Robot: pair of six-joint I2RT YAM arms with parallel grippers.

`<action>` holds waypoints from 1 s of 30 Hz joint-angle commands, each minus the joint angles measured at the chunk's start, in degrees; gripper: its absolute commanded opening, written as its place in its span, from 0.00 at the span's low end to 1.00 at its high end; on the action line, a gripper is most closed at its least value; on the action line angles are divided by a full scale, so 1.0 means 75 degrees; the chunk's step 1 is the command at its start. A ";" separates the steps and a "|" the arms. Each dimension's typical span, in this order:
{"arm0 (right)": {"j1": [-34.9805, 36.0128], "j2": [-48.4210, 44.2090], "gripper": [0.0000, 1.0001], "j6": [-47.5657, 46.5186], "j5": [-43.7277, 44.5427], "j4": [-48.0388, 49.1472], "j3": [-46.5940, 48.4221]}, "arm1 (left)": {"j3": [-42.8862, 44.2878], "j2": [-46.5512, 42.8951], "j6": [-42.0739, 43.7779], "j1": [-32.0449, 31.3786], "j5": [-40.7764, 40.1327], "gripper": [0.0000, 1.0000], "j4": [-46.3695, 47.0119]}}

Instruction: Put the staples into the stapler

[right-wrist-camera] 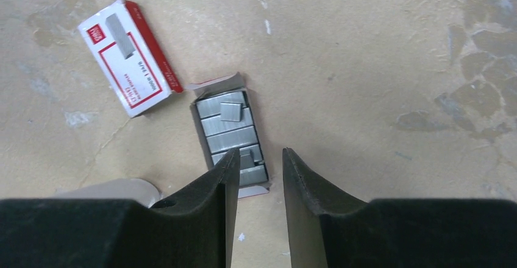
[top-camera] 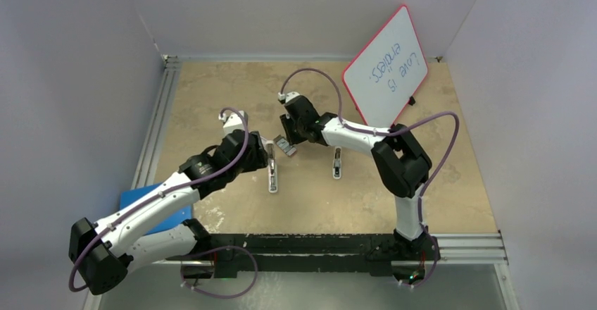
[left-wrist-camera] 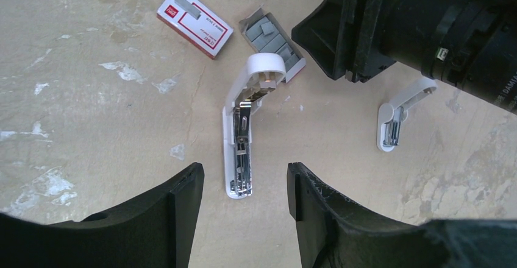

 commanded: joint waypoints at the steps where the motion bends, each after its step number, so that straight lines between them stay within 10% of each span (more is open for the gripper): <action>1: 0.0193 -0.0129 0.35 -0.0314 -0.0192 0.0199 0.0168 | 0.0064 -0.0238 -0.0392 0.0047 -0.0515 0.53 -0.0228; 7: 0.0252 0.0180 0.24 -0.0364 -0.0152 0.0055 0.0423 | 0.0017 -0.0365 -0.0410 0.0047 -0.0580 0.53 -0.0252; 30: 0.0293 0.0584 0.35 -0.0416 0.0078 -0.0151 0.0564 | -0.0016 -0.0285 -0.0369 0.0047 -0.0571 0.53 -0.0217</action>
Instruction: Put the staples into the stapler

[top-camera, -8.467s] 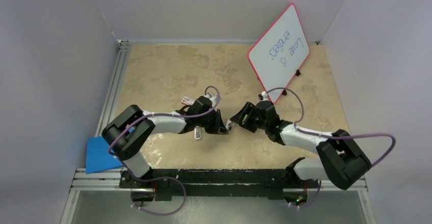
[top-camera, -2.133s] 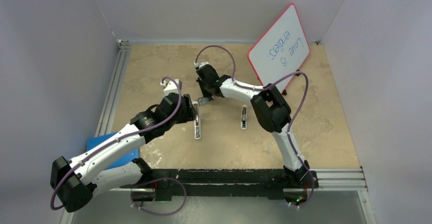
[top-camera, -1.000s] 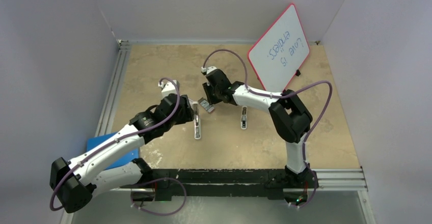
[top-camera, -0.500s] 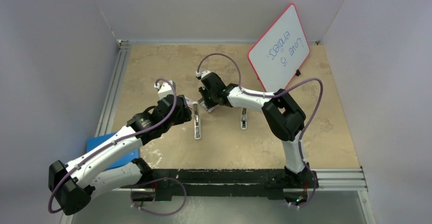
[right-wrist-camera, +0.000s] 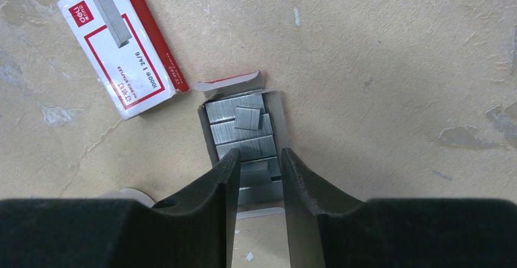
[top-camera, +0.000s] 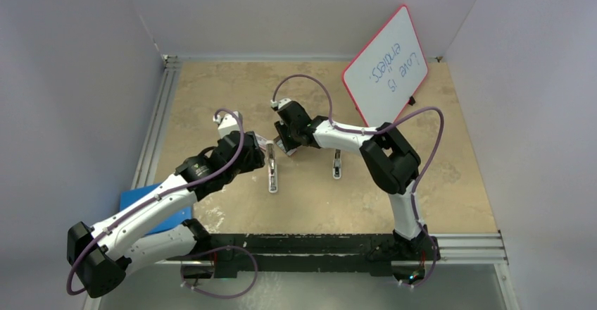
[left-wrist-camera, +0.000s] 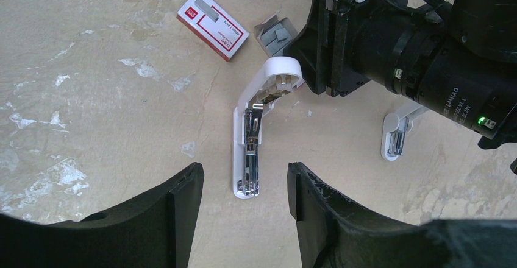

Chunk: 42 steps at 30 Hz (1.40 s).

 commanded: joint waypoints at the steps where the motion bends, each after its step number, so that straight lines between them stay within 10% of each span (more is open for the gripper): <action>1: 0.0048 -0.0076 0.35 -0.0178 0.0041 -0.0115 0.0242 | -0.0018 -0.0039 -0.0028 0.0041 -0.0168 0.53 0.0171; 42: 0.0347 -0.0287 0.39 -0.0275 0.0202 -0.0291 -0.0115 | -0.0046 0.0072 -0.0051 0.0041 -0.0028 0.53 0.0205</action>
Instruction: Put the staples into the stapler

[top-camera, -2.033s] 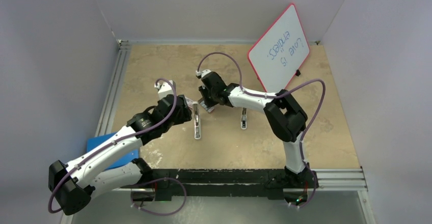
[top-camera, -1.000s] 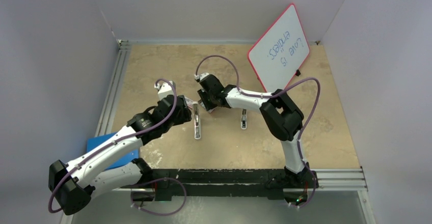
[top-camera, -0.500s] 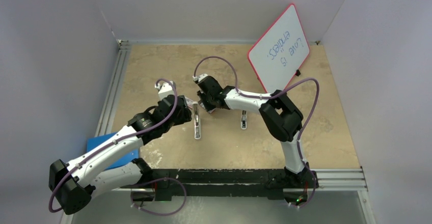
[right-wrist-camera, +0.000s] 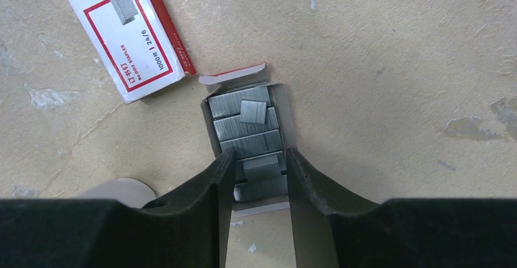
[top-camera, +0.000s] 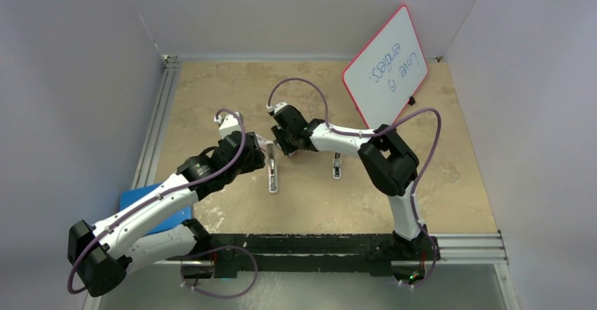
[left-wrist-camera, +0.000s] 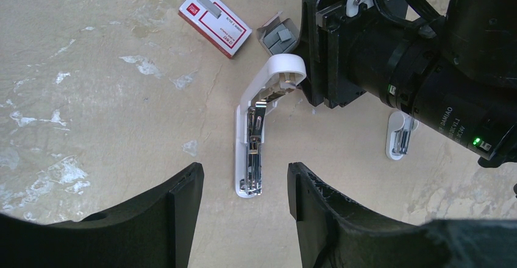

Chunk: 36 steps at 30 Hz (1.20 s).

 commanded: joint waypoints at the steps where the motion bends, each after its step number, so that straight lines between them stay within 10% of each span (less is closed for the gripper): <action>1: 0.0035 -0.0286 0.39 -0.0028 -0.0193 -0.0095 -0.0130 | -0.0012 -0.0011 -0.0051 0.0038 -0.0036 0.53 0.0203; 36: 0.0032 -0.1172 0.22 0.0482 0.0217 0.0269 -0.0380 | -0.0017 0.0011 -0.0051 0.0038 -0.0013 0.53 0.0204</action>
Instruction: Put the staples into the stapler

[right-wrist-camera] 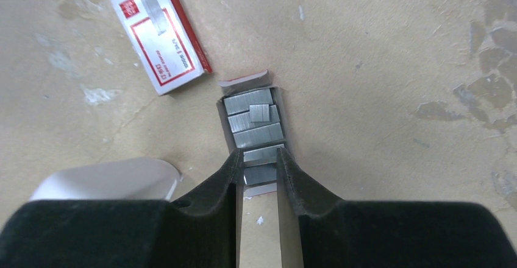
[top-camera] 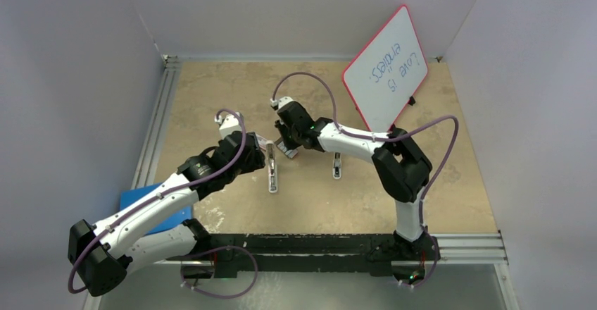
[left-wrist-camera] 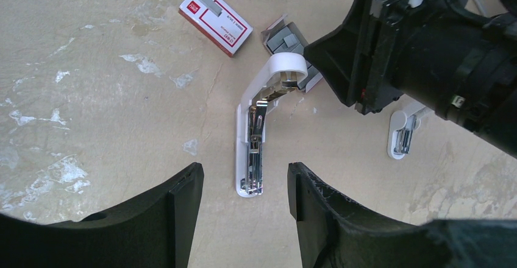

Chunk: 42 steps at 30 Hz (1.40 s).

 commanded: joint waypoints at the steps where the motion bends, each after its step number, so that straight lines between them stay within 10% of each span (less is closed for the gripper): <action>1: 0.0025 -0.0437 0.22 0.0207 0.0178 0.0182 -0.0016 | -0.0010 -0.0040 -0.0051 0.0026 -0.0049 0.53 0.0203; 29: 0.0759 -0.1504 0.28 -0.0525 -0.0604 -0.0824 -0.2220 | 0.0072 -0.0144 0.0039 0.0026 -0.0051 0.53 0.0285; 36: 0.0761 -0.1770 0.51 0.0611 -0.0178 -0.0673 -0.2030 | 0.0122 -0.0152 0.0161 0.0026 0.0027 0.53 0.0324; 42: 0.0781 -0.1952 0.48 0.2920 0.0518 -0.0612 -0.2077 | 0.0050 -0.0247 0.0184 0.0026 0.0181 0.53 0.0406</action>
